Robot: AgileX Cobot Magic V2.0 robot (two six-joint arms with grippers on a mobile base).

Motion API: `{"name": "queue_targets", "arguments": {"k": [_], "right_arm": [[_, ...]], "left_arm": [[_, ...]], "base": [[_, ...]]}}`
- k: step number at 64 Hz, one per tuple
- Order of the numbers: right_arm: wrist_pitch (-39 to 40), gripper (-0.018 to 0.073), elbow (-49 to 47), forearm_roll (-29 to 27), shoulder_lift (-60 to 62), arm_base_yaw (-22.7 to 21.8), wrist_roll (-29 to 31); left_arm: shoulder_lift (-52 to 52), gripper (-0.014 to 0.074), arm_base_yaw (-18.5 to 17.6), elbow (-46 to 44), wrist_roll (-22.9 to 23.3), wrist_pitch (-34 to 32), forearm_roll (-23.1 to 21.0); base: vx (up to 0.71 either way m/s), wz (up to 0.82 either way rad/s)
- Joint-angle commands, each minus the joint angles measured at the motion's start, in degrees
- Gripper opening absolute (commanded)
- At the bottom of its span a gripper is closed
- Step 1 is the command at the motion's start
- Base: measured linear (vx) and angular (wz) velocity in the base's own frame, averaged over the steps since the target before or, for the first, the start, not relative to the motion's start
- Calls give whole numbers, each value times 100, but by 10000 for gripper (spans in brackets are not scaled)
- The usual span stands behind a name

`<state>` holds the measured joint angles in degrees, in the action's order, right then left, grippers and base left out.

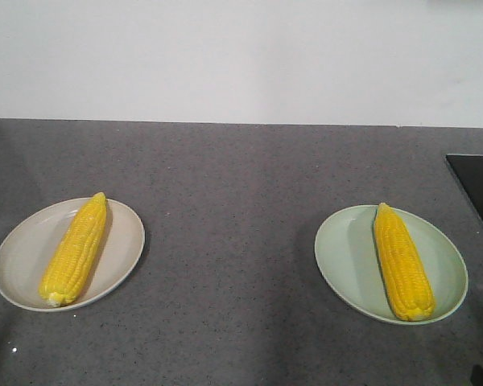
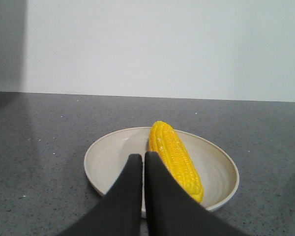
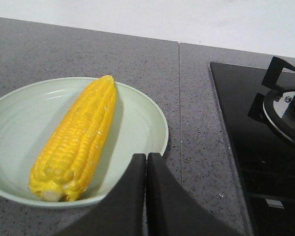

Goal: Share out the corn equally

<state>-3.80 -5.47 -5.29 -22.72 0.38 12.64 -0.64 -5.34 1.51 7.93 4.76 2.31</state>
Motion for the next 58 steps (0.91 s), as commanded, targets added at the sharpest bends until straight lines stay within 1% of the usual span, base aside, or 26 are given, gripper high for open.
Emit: {"name": "queue_targets", "arguments": {"k": [1, 16, 20, 42, 58], "right_arm": [[511, -9, 134, 188, 362, -24, -62], [657, -9, 694, 770, 982, -24, -670], [657, -9, 782, 785, 1110, -24, -750], [284, -9, 794, 876, 1788, -24, -759], [270, -9, 799, 1084, 2111, -24, -1159]], "left_arm": [[-144, -6, 9, 176, 46, -405, -2], [-144, -6, 9, 176, 46, -405, -2], [-144, -6, 9, 176, 46, -405, -2], [-144, -6, 9, 176, 46, -405, -2], [-144, -6, 9, 176, 46, -405, -2]], "base": [[0, 0], [0, 0], [0, 0], [0, 0], [0, 0]]}}
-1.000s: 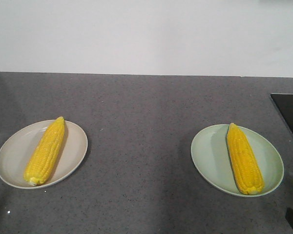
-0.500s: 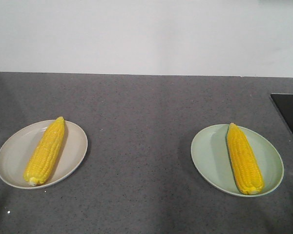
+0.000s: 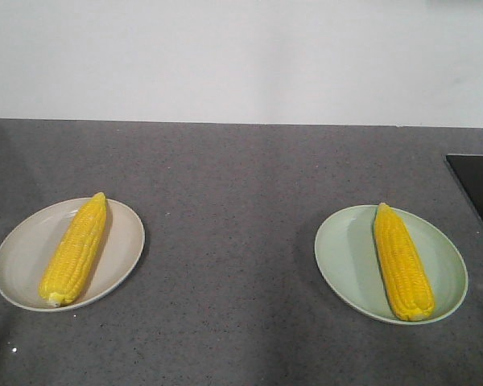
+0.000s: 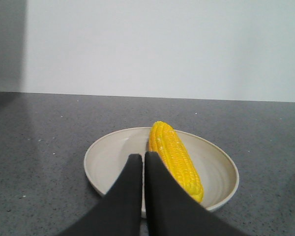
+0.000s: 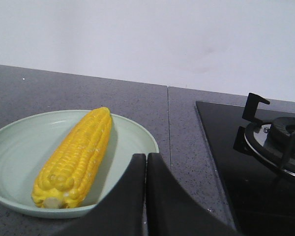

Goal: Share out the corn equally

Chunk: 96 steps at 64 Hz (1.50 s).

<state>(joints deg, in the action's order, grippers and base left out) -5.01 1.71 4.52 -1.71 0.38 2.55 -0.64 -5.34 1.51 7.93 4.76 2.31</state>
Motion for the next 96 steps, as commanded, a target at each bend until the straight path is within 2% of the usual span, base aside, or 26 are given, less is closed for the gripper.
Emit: {"name": "queue_targets", "arguments": {"k": [1, 21, 31, 45, 96], "right_arm": [[391, -9, 81, 103, 16, -24, -171], [391, -9, 81, 103, 51, -49, -512], [391, -9, 81, 106, 270, -456, -707], [221, -9, 81, 255, 270, -180, -639], [156, -9, 81, 249, 275, -180, -723]], "left_arm": [[-144, -6, 9, 176, 46, -405, -2], [-144, -6, 9, 176, 46, -405, -2], [-144, -6, 9, 176, 46, -405, -2], [-144, -6, 9, 176, 46, -405, -2], [-144, -6, 9, 176, 46, -405, -2]], "base": [[0, 0], [0, 0], [0, 0], [0, 0], [0, 0]]}}
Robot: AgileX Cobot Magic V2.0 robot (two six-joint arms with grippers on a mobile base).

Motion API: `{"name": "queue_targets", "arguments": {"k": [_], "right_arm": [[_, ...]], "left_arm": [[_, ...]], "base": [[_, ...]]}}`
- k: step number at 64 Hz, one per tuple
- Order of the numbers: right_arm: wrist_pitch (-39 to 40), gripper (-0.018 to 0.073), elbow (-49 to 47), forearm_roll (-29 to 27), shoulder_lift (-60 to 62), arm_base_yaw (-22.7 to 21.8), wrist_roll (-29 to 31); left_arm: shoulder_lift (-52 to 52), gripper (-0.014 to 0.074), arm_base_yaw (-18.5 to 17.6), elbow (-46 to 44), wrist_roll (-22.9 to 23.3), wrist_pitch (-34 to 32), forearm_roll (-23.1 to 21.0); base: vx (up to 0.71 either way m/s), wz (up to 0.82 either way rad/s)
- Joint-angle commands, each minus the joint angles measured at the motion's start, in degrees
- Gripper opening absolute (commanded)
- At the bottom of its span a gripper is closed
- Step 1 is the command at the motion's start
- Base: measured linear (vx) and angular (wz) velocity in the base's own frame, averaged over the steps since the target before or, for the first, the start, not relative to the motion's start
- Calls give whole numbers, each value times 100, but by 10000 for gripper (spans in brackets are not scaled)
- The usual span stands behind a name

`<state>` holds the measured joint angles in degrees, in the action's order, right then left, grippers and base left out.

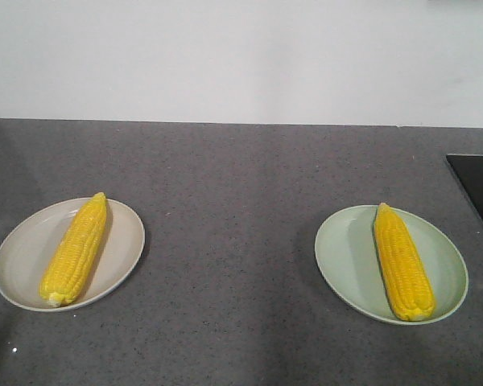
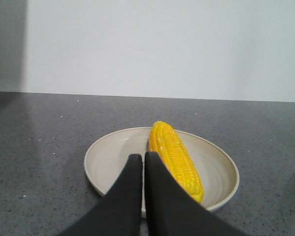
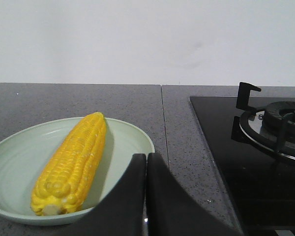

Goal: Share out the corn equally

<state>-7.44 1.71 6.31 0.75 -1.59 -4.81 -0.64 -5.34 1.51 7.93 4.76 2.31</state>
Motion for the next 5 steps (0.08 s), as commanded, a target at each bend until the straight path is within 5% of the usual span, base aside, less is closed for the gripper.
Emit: {"name": "queue_targets", "arguments": {"k": [1, 5], "right_arm": [[399, -9, 81, 70, 29, 16, 13], [399, -9, 81, 70, 29, 16, 13]], "left_arm": [[-144, -6, 9, 176, 46, -405, -2], [-144, -6, 9, 176, 46, -405, -2]], "base": [[0, 0], [0, 0]]}}
